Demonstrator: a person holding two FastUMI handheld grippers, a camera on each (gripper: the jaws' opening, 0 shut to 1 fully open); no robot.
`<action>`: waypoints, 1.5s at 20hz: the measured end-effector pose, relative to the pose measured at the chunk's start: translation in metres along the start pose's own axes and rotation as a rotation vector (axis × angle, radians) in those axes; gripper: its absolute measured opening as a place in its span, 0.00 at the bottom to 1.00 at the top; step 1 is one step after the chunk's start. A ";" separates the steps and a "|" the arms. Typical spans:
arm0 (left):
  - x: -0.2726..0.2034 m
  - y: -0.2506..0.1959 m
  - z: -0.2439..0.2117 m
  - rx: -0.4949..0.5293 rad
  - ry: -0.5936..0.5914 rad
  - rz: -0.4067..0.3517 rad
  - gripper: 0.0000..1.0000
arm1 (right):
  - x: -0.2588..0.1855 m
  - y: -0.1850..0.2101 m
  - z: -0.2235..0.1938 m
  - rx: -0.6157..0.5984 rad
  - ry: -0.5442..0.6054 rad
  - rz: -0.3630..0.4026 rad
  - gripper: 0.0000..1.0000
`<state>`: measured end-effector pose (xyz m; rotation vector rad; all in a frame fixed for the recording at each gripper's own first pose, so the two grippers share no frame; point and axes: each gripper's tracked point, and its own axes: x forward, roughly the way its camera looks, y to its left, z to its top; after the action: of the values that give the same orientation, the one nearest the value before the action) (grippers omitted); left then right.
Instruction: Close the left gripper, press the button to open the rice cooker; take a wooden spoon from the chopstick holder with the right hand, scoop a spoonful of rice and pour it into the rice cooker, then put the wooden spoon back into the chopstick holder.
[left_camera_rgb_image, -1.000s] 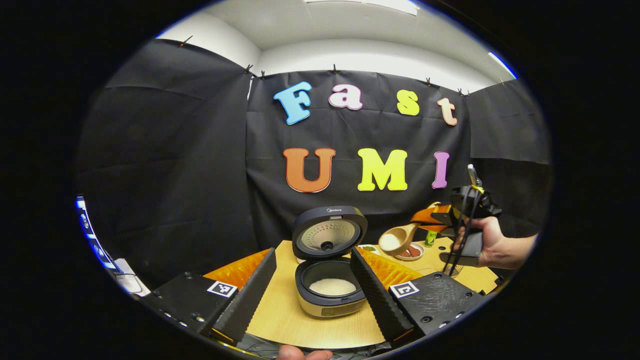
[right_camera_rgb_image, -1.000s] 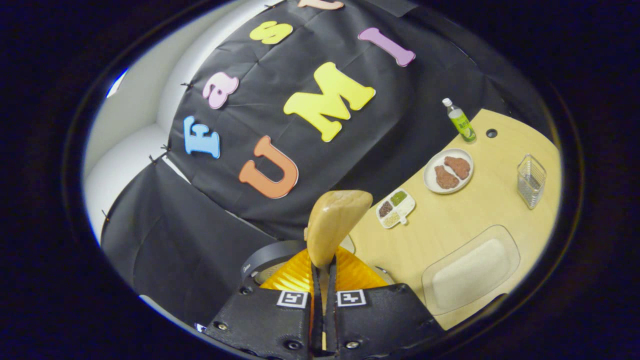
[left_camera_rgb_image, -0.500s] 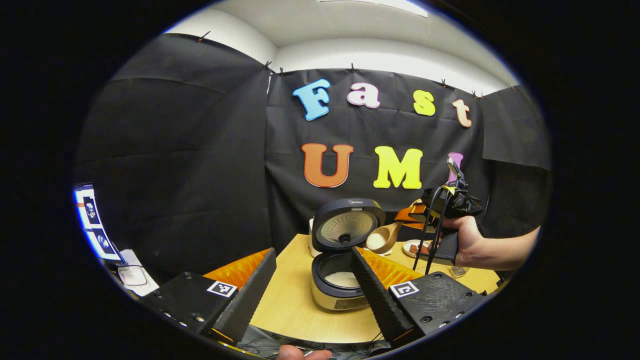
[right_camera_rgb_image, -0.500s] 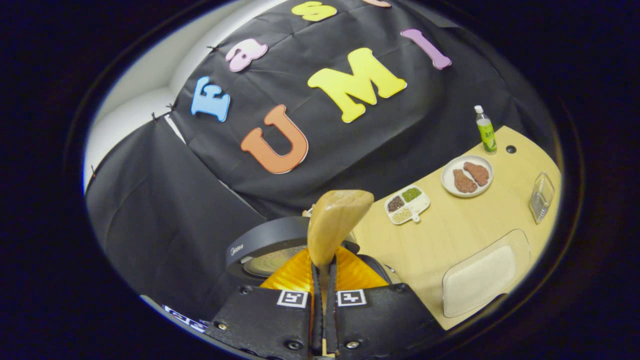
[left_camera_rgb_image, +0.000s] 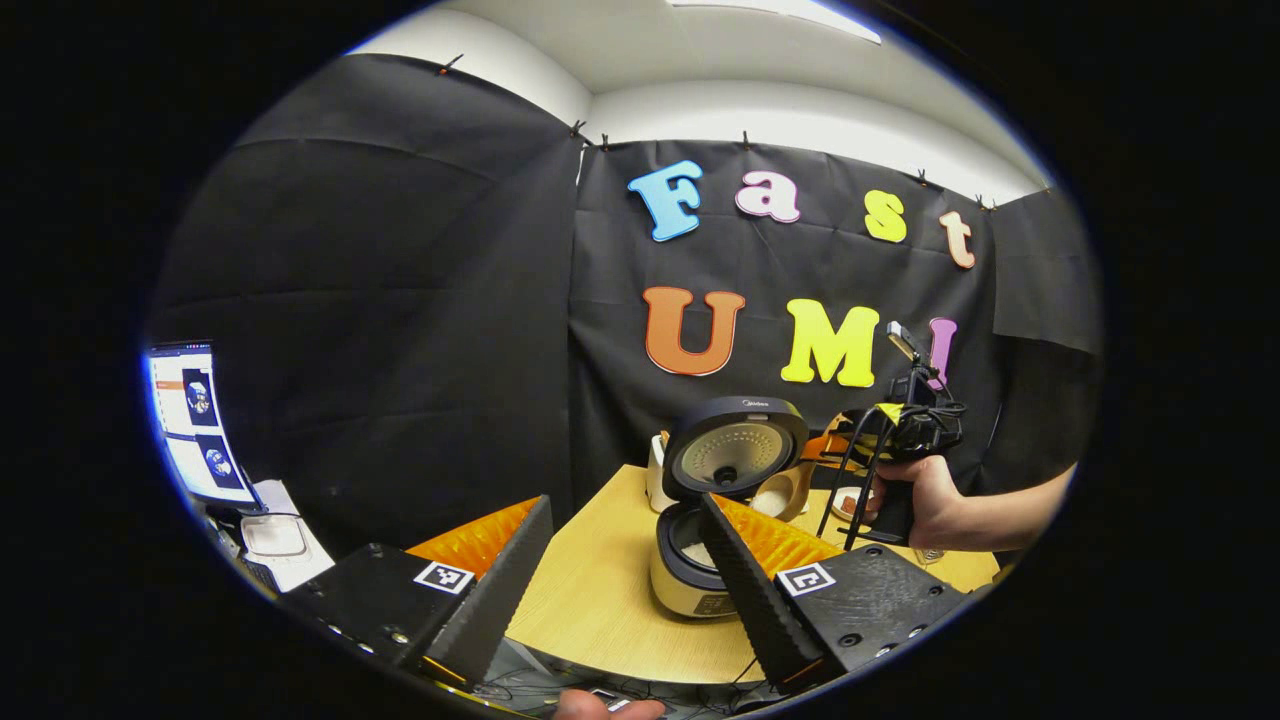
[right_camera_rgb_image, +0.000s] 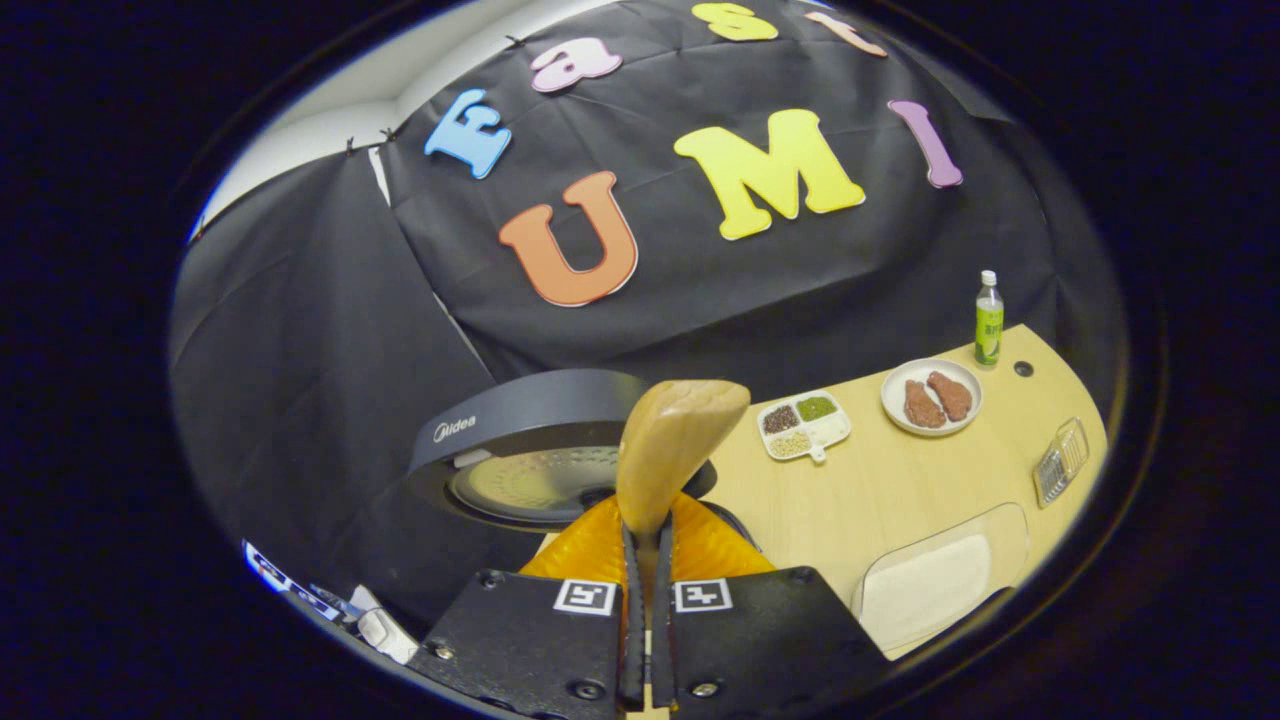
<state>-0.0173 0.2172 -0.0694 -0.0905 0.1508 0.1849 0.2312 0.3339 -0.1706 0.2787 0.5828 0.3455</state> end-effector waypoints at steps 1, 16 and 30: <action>0.000 0.003 -0.002 -0.005 0.003 0.007 0.95 | 0.000 0.000 -0.002 -0.016 0.002 -0.006 0.08; -0.002 0.004 -0.004 -0.035 0.001 0.027 0.95 | -0.012 0.047 0.004 -0.500 -0.136 -0.021 0.08; 0.000 0.016 0.000 -0.033 -0.006 0.047 0.95 | -0.025 0.069 -0.005 -0.789 -0.228 -0.011 0.08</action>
<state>-0.0204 0.2333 -0.0701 -0.1194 0.1439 0.2350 0.1927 0.3875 -0.1385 -0.4402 0.1908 0.4983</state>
